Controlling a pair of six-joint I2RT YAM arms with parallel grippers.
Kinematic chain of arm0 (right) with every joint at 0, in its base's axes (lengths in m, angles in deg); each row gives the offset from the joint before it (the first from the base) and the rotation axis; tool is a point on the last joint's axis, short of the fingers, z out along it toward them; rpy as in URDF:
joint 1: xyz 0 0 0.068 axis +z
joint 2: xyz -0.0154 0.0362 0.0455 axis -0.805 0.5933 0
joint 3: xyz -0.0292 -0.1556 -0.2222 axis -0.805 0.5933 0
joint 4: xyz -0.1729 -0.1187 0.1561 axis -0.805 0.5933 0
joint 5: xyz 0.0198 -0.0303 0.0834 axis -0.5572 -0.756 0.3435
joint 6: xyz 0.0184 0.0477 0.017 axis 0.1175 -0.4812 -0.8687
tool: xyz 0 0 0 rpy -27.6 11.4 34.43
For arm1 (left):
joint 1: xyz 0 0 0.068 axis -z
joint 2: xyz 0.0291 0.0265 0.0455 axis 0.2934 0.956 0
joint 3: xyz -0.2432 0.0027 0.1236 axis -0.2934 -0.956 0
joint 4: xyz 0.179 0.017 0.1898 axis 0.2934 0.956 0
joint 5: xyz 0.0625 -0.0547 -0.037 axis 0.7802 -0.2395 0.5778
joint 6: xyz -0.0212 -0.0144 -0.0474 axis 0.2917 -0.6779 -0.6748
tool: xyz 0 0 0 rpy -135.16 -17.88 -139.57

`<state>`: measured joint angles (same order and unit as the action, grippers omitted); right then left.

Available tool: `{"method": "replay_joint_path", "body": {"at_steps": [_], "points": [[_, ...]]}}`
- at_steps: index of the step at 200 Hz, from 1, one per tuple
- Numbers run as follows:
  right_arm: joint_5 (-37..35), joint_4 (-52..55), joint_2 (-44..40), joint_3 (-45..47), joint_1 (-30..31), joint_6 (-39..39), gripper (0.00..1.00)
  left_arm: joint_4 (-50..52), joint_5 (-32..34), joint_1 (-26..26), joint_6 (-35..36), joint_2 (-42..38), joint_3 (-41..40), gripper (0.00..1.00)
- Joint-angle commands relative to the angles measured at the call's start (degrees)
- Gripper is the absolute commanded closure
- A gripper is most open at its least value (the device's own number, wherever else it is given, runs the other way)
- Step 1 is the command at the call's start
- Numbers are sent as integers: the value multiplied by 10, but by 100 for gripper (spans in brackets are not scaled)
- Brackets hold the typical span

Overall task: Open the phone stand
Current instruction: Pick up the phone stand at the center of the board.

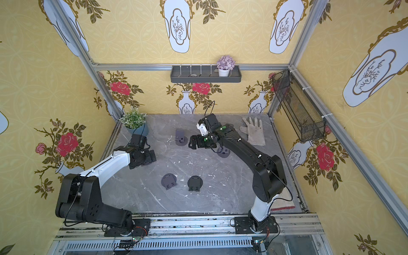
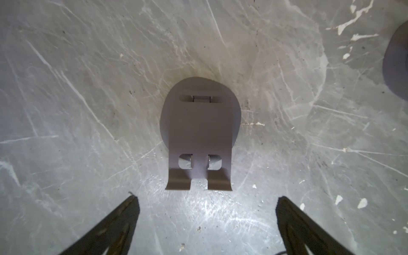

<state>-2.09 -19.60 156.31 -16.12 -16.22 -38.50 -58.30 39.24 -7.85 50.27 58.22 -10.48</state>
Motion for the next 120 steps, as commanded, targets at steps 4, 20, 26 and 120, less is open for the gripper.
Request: {"method": "replay_joint_path", "body": {"at_steps": [4,20,26,120], "points": [[-10,-3,-1,-6,1,6,2,-24,-19,-9,23,21,-6,5],[-15,-1,0,-6,1,7,2,-33,-25,-11,31,37,-6,7],[-17,0,-1,-6,1,8,2,-34,-26,-11,34,44,-6,7],[-27,5,7,-14,1,10,2,-48,-29,-11,48,75,-7,29]]}}
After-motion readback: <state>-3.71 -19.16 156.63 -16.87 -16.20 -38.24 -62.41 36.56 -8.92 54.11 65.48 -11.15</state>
